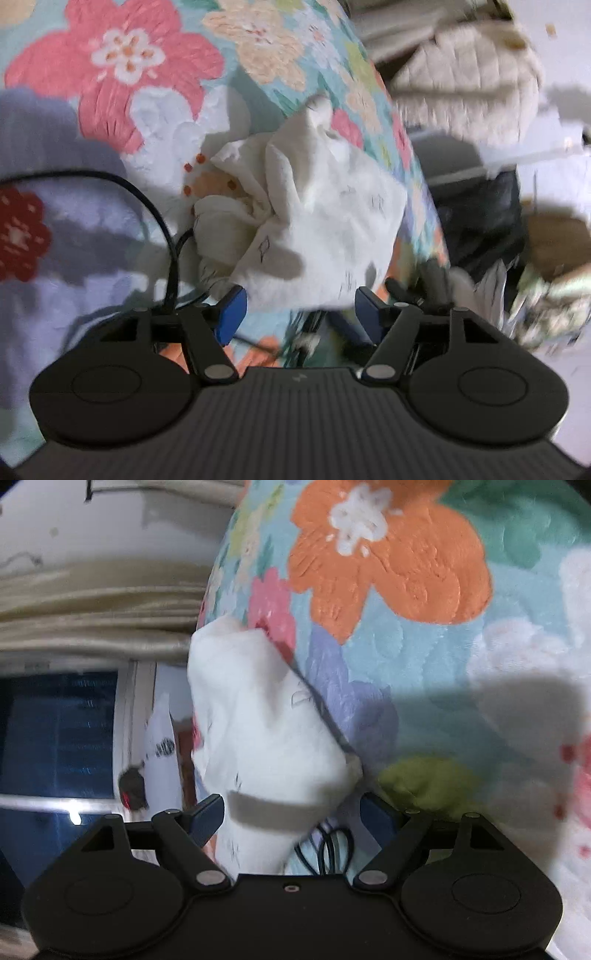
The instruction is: Fold clothes
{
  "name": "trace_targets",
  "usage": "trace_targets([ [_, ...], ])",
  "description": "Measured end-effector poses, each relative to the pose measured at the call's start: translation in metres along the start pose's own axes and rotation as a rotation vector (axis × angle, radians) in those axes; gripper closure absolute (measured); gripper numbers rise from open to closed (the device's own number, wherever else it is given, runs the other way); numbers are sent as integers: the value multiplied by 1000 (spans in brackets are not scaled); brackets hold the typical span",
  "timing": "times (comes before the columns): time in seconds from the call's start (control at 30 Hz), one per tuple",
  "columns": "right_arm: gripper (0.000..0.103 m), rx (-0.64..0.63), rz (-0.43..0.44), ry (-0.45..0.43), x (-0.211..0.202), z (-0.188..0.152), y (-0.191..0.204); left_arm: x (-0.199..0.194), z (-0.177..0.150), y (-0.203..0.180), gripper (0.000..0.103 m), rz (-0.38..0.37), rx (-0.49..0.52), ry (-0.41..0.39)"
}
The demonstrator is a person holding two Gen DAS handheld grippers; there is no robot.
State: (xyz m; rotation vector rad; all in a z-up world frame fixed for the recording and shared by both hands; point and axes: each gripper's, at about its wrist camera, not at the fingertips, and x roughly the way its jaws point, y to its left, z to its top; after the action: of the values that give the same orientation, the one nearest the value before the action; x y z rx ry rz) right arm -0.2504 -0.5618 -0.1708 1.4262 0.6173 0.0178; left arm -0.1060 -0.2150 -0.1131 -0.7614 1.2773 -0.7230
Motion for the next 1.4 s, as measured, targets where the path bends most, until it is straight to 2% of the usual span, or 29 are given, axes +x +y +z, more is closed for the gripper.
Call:
trace_targets([
  [0.1, 17, 82, 74, -76, 10, 6, -6, 14, 3, 5, 39, -36, -49, -3],
  [0.2, 17, 27, 96, -110, 19, 9, 1, 22, 2, -1, 39, -12, -34, -4],
  [0.23, 20, -13, 102, -129, 20, 8, 5, 23, 0, -5, 39, -4, -30, -5],
  [0.27, 30, -67, 99, -146, 20, 6, 10, 24, -2, -8, 39, -1, -30, -5],
  [0.33, 45, -192, 83, -163, 19, 3, 20, 25, -6, -13, 39, -1, -33, 0],
  [0.37, 48, -245, 80, -165, 20, 1, 25, 23, -8, -17, 39, 3, -16, -7],
  [0.53, 53, -335, 149, -151, 16, 0, 39, 12, -23, -43, 39, 52, 161, -80],
  [0.57, 53, -349, 162, -148, 15, 0, 42, 11, -28, -52, 38, 83, 243, -93],
  [0.73, 53, -378, 218, -124, 7, -1, 49, 25, -77, -110, 38, 409, 990, -199],
  [0.77, 53, -384, 216, -122, 7, -1, 50, 32, -85, -117, 38, 467, 1116, -216],
  [0.83, 53, -388, 214, -117, 8, -5, 52, 48, -92, -122, 38, 540, 1282, -221],
  [0.87, 53, -387, 213, -114, 8, -7, 53, 57, -91, -121, 37, 561, 1320, -209],
  [0.93, 53, -389, 212, -108, 8, -9, 52, 79, -84, -116, 37, 616, 1378, -171],
  [1.0, 52, -397, 200, -101, 9, -8, 52, 96, -70, -105, 37, 678, 1385, -139],
  [1.03, 50, -400, 189, -98, 10, -8, 52, 99, -62, -100, 37, 675, 1359, -130],
  [1.1, 45, -386, 150, -98, 11, -8, 51, 100, -46, -94, 45, 638, 1301, -118],
  [1.17, 26, -352, 103, -90, 18, -6, 48, 99, -42, -93, 59, 634, 1308, -124],
  [1.33, 24, -238, 75, -64, 39, 5, 25, 102, -49, -94, 65, 665, 1422, -146],
  [1.4, 25, -231, 104, -78, 48, 12, 19, 102, -49, -94, 67, 666, 1441, -151],
])
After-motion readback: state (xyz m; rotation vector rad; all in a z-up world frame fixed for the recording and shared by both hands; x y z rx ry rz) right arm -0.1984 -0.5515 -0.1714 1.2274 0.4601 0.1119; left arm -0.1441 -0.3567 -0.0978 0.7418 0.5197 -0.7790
